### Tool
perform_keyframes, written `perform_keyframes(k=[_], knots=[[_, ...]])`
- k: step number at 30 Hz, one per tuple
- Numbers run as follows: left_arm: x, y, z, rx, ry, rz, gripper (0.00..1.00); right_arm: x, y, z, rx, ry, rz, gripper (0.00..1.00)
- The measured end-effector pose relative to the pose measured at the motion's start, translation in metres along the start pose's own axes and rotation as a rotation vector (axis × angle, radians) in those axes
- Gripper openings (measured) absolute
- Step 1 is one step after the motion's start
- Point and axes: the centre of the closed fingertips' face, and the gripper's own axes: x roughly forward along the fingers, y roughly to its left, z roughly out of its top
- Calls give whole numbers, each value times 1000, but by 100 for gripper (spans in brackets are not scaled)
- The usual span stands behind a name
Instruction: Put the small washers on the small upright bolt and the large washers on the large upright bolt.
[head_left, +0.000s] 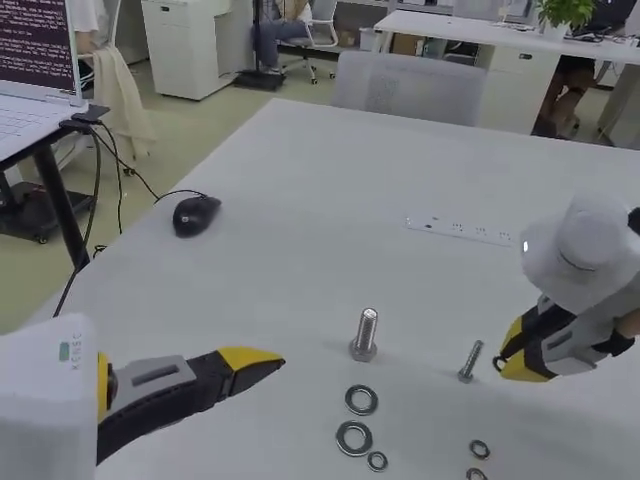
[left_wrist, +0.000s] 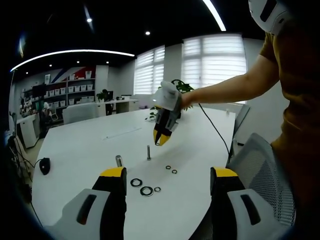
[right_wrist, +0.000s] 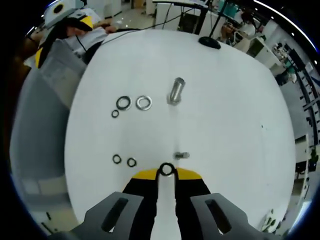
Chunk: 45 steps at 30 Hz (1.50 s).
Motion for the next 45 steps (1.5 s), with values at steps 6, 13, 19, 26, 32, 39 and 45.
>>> perform_keyframes(k=[6,13,19,26,32,39,45], knots=[[0,1,1,-2,-2,5,67,0,-10,9,-20,0,-10,11],[1,1,1,-6,-3,10,67,6,-16,15,-35,5,1,12],[1,2,1,-11,-6,17,67,12,-19,13,-44,20,9,12],[2,4,3,-8,-10,20,67,14,-21,13,-51,27,22,12],[2,6,4,-4,-12,22,67,19,-22,13,-61,38,21,12],[2,6,6,-7,-21,23,67,26,-22,8,-74,53,28,12],[2,6,4,-8,-18,23,67,36,-19,7,-88,54,42,12]])
